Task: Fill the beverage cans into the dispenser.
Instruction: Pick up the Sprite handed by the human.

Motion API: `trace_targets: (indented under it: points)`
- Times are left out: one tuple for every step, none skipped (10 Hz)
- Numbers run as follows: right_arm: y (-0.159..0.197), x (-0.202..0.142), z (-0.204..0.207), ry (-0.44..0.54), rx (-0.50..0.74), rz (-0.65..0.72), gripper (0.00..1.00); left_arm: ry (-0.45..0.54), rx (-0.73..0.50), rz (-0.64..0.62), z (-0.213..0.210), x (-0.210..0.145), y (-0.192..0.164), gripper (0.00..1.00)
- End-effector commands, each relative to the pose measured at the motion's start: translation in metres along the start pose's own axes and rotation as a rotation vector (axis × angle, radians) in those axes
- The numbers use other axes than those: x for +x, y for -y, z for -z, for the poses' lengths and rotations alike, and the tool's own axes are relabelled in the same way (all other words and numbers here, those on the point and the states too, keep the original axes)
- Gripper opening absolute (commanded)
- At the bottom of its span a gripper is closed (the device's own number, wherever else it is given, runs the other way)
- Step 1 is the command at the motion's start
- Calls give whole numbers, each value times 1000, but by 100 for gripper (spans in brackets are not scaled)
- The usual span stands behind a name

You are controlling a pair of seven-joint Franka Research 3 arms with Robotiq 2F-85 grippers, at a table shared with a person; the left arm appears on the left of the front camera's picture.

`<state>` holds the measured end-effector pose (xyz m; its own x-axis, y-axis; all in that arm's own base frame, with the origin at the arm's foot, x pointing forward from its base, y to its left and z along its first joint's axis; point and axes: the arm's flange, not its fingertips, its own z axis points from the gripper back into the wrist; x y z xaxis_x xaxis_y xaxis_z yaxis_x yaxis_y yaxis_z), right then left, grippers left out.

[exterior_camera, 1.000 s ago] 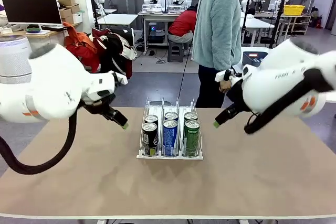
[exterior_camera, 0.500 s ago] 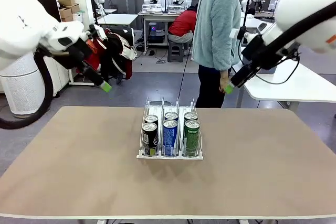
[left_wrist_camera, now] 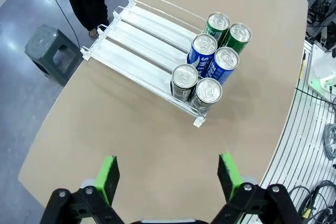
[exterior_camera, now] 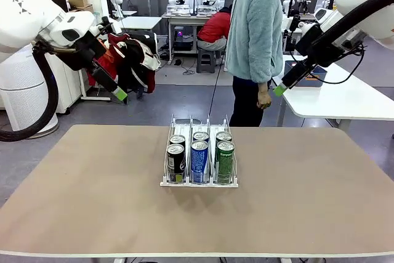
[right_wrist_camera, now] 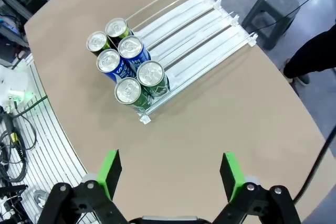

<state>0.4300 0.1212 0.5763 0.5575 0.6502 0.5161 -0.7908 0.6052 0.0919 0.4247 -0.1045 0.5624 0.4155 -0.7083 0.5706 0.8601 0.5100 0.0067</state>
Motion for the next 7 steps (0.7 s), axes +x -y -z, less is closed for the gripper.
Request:
trace_targets:
  points:
    - [-4,2,2,-3,32,4,100,22,-9,6,4,-4,-4,100]
    - [0,0,0,0,0,0,100,0,0,0,0,0,0,100]
    - [3,8,-1,59,22,35,100,-37,-5,-7,-5,7,-1,100]
    - [15,26,-22,192,39,9,100,10,13,-8,-29,17,-6,100]
    - [27,44,-41,265,57,-7,100,68,10,17,-48,29,-10,100]
    - [31,55,-56,317,65,-6,100,131,-20,25,-69,37,-15,100]
    - [37,64,-71,342,25,-27,100,174,2,24,-82,44,-20,100]
